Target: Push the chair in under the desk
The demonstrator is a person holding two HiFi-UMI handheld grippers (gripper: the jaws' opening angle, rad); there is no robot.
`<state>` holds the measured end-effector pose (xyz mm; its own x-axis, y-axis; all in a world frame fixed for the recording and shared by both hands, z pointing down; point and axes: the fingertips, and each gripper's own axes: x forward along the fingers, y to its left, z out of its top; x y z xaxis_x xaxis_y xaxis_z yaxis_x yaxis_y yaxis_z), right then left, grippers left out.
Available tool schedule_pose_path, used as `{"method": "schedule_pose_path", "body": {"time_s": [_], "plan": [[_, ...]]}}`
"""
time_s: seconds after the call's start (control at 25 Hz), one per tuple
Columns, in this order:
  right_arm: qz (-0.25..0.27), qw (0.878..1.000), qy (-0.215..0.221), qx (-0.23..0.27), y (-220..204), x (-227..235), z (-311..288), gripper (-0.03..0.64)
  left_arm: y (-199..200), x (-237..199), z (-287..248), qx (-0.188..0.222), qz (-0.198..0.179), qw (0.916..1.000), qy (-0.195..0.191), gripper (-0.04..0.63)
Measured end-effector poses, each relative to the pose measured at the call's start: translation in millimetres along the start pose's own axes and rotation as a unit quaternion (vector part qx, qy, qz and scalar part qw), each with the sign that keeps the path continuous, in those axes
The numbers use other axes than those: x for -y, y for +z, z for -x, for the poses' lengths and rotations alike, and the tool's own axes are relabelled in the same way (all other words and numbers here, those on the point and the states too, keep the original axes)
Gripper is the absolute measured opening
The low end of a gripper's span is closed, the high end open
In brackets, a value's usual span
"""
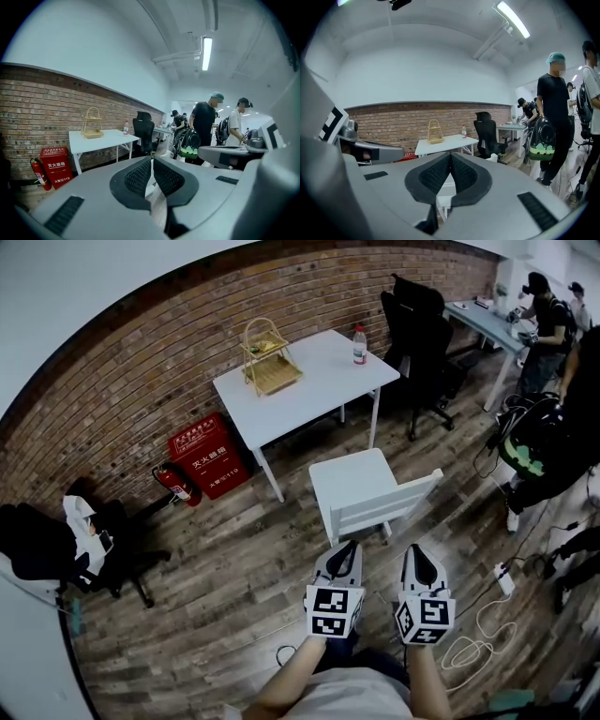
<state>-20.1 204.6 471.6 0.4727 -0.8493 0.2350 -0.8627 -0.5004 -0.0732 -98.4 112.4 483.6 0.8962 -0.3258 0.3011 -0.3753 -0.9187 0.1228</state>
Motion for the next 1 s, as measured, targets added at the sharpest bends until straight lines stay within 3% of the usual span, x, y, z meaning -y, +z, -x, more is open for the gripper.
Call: {"method": "schedule_pose_path", "body": {"time_s": [0.68,1.0], "plan": [[-0.003,1.0,0.0,-0.013,0,7,-45,0.015,0,-28,-35,-0.015,0.012,0.9998,0.003,0.029],[-0.003,1.0,0.015,-0.021,7,38,-81,0.015,7,-28,-72,-0.018,0.019,0.9995,0.016,0.029]]}}
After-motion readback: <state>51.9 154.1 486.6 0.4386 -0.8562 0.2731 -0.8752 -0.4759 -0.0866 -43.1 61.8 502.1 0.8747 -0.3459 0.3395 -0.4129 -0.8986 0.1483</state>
